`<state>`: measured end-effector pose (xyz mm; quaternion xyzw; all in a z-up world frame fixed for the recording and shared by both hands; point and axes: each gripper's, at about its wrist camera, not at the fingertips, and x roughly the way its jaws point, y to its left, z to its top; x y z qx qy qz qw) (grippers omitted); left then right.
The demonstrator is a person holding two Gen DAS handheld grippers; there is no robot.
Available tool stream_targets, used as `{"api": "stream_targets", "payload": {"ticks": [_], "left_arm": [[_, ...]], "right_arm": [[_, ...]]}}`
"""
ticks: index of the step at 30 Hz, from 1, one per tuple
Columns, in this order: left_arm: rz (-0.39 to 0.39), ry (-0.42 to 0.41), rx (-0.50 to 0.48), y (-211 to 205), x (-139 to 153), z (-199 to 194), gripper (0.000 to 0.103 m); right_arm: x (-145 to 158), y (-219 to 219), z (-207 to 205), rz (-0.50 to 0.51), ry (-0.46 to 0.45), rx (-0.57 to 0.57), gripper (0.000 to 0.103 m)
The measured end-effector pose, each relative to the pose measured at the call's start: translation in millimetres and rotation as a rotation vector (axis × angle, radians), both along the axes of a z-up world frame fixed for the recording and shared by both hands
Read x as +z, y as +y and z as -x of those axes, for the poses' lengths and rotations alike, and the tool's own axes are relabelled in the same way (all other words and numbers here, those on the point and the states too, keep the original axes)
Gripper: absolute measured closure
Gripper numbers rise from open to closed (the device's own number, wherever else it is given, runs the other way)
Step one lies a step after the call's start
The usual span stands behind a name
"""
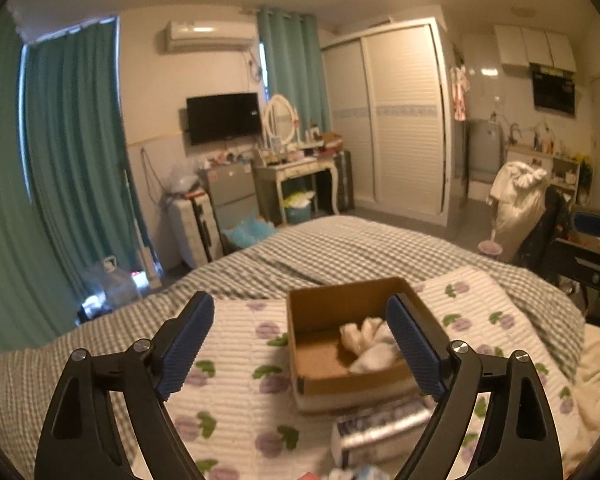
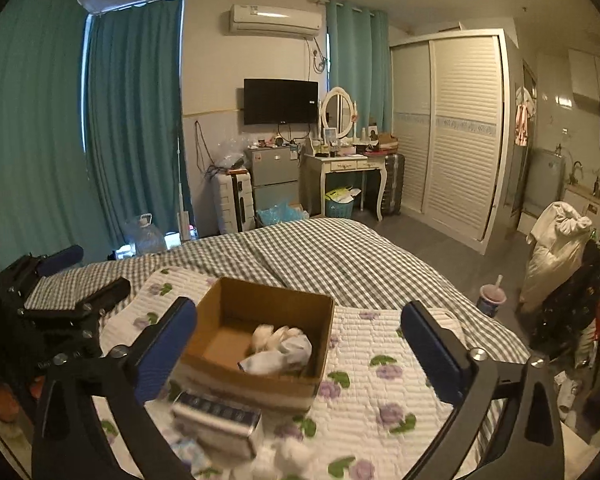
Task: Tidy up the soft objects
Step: 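Grasp the white plush toy with the left tool while the right tool grasps the blue tissue pack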
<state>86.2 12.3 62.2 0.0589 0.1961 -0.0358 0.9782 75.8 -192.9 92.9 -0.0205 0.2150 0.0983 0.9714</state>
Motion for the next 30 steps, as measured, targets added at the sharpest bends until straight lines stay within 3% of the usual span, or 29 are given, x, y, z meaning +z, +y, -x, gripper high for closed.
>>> {"api": "stream_targets", "payload": {"ticks": [4,8,14,22,27,29,30], "left_arm": [[-0.025,0.045,-0.003,11,-21,24,0.014],[-0.043,0.138,0.019,26,-67,37,0.014],[-0.060,0.209,0.068,45,-131,45,0.014],[-0.037,0.278,0.094,67,-187,39,0.014],[-0.014,0.319,0.090,78,-206,38,0.014],[-0.004,0.327,0.080,79,-208,37,0.014],[-0.003,0.330,0.077,78,-209,37,0.014]], "right_arm": [[-17,18,39,0.039,0.021,0.042,0.000],[-68,43,54,0.046,0.092,0.094,0.000],[-164,88,39,0.007,0.265,0.197,0.000],[-246,131,10,0.089,0.426,0.267,0.001],[-265,142,-8,0.111,0.469,0.281,0.011],[-268,144,-11,0.089,0.481,0.297,0.026],[-268,145,-12,0.089,0.484,0.301,0.026]]}}
